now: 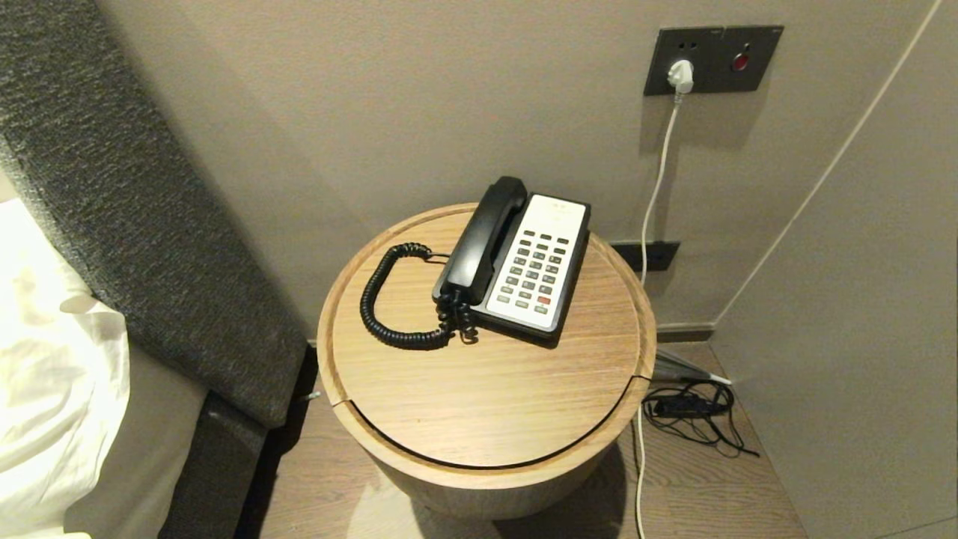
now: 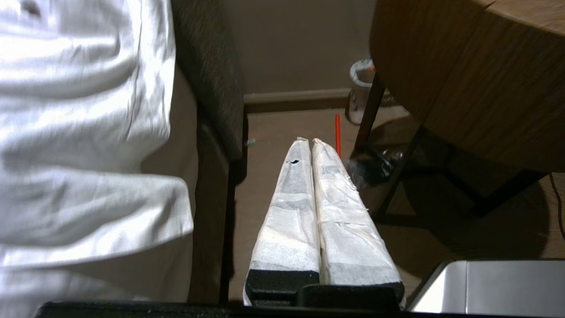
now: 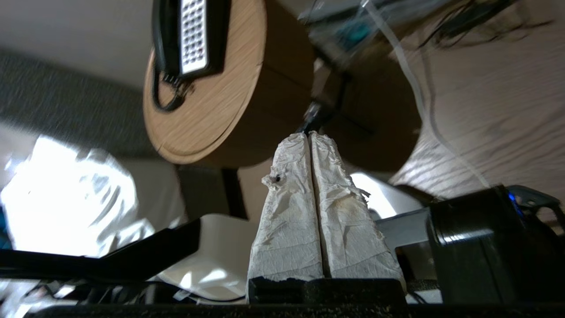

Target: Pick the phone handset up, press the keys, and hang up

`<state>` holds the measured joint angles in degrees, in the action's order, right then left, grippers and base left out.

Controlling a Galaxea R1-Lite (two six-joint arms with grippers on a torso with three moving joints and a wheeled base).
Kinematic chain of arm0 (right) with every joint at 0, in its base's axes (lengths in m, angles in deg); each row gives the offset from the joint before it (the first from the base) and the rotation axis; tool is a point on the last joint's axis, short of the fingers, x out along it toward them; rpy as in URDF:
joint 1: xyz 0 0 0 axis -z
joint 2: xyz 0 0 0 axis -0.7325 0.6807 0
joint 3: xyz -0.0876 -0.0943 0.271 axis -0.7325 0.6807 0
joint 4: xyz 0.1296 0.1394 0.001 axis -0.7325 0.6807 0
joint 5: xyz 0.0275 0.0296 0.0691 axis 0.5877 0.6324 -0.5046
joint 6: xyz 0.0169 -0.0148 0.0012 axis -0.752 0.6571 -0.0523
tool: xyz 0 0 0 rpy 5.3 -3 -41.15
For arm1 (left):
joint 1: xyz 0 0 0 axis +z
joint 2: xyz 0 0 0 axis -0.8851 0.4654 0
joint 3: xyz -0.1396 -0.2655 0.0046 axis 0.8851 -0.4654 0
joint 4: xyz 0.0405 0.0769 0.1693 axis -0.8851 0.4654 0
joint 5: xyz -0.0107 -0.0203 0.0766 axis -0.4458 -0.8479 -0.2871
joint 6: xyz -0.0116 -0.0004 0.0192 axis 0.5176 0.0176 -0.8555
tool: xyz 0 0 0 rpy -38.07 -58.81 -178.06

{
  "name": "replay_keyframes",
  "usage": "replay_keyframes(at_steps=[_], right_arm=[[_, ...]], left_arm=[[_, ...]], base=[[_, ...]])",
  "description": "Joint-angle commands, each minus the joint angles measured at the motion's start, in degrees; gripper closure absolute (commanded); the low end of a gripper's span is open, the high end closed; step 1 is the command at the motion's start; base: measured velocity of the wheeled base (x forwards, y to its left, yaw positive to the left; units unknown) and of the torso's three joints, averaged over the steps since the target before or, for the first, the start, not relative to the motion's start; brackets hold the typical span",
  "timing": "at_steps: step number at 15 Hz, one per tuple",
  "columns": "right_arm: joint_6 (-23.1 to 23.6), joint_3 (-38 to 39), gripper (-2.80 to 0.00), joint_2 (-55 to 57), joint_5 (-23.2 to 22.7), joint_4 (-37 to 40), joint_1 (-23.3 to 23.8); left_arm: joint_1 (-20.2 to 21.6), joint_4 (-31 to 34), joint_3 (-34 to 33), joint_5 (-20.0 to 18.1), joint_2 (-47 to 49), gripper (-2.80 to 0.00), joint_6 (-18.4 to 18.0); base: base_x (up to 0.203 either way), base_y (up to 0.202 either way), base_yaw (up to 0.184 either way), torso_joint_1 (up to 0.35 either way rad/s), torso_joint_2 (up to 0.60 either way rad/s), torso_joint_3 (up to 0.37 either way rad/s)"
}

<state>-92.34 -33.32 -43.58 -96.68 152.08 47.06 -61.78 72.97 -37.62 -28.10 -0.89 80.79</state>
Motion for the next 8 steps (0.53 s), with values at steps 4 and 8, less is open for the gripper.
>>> replay_keyframes(at_steps=[4, 8], right_arm=[[9.0, 4.0, 0.0, -8.7, -2.7, 1.4, 1.9], [14.3, 14.2, 0.0, -12.7, -2.9, -0.4, 0.6]], left_arm=[[0.1, -1.8, -1.2, -0.3, 0.1, 0.0, 0.8], [0.0, -1.8, -1.2, -0.2, 0.1, 0.0, 0.9]], base=[[0.0, 0.0, 0.0, 0.0, 0.0, 0.0], [0.0, 0.0, 0.0, 0.0, 0.0, 0.0]])
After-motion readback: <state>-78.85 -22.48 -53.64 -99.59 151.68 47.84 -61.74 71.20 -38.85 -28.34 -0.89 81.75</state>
